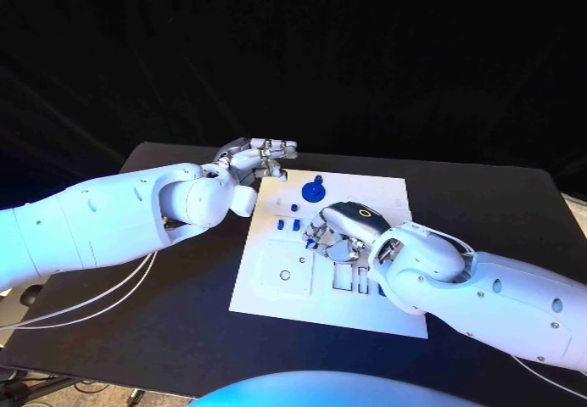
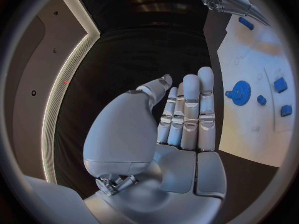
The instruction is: Assemble the parts on the task board
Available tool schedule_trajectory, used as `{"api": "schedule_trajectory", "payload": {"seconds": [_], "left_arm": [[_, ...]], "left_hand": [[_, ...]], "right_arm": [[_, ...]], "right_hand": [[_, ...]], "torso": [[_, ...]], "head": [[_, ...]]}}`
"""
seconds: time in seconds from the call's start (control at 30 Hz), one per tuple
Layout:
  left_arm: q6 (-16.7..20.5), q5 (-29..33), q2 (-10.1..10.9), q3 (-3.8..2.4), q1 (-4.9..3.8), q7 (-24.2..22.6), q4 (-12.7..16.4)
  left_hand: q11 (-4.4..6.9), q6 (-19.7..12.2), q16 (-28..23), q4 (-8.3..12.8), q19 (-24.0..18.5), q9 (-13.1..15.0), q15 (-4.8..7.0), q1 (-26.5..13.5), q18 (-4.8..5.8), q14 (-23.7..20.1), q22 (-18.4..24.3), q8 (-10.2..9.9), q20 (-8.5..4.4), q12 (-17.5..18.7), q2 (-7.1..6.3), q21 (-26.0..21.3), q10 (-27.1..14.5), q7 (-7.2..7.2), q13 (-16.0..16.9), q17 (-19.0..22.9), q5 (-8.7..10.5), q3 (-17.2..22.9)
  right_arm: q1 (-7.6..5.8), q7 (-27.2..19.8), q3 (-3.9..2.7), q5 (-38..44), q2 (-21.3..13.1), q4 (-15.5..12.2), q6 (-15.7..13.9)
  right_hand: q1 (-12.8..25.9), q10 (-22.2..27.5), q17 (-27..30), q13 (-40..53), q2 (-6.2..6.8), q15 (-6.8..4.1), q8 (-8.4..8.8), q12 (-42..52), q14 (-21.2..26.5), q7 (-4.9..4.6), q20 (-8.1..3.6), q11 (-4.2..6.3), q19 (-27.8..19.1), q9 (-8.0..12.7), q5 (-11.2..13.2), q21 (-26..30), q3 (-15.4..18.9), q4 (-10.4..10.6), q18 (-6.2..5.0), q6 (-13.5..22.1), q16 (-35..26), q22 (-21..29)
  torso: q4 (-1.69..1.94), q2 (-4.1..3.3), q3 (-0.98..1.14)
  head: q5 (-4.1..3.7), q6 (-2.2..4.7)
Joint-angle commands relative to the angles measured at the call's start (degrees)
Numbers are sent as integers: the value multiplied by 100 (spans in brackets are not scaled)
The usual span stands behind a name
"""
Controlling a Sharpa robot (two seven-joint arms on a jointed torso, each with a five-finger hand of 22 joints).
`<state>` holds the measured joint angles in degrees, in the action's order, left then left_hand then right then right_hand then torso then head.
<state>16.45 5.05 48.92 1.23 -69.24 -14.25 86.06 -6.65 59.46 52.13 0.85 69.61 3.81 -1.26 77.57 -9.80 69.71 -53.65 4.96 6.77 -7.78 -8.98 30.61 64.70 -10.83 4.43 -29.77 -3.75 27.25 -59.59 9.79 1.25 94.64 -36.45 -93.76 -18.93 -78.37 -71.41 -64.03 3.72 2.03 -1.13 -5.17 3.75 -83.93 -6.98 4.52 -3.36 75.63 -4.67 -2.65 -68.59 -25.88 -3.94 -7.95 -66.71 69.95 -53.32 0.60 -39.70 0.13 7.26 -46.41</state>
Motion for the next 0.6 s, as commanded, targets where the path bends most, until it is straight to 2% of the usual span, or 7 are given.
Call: {"api": "schedule_trajectory", "payload": {"seconds": [0.03,0.3,0.43,0.6], "left_arm": [[24,-29,-18,-3,-2,0,28],[27,-29,-35,-3,-2,-12,26],[27,-29,-43,-3,-2,-14,18],[21,-29,-51,-3,-2,-1,9]], "left_hand": [[3,-34,-27,16,-17,5,-13,26,-61,-29,6,-2,20,-17,17,-33,-35,-8,-6,7,-30,-26],[-4,-50,-28,-22,-20,5,-22,-32,-60,-30,23,3,29,-39,23,-54,-60,-13,-7,25,-28,-63],[-5,-57,-27,-29,-20,5,-24,-45,-60,-30,28,4,31,-44,21,-59,-69,-14,-7,29,-27,-74],[-6,-61,-27,-34,-20,5,-25,-52,-60,-30,31,4,33,-47,20,-63,-74,-15,-7,32,-27,-82]], "right_arm": [[41,-94,8,97,64,56,189],[99,-113,18,167,187,234,395],[114,-127,22,216,230,298,460],[129,-137,25,233,256,329,501]], "right_hand": [[-50,7,-12,2,-13,-11,18,-23,-193,-53,8,-30,15,-2,-19,-27,-49,3,113,-7,40,-8],[-46,13,-13,2,-16,-8,21,-24,-193,-59,10,-33,17,-1,-19,-32,-62,1,115,-2,42,-15],[-46,18,-17,2,-18,-5,24,-24,-193,-62,12,-36,17,0,-20,-35,-74,-4,115,1,46,-17],[-46,20,-16,2,-18,-4,26,-25,-193,-64,13,-38,17,0,-20,-36,-80,-7,115,4,46,-18]], "torso": [[-7,-1,3],[-6,2,1],[-13,5,10],[-15,3,11]], "head": [[33,-35],[50,-62],[72,-60],[67,-81]]}}
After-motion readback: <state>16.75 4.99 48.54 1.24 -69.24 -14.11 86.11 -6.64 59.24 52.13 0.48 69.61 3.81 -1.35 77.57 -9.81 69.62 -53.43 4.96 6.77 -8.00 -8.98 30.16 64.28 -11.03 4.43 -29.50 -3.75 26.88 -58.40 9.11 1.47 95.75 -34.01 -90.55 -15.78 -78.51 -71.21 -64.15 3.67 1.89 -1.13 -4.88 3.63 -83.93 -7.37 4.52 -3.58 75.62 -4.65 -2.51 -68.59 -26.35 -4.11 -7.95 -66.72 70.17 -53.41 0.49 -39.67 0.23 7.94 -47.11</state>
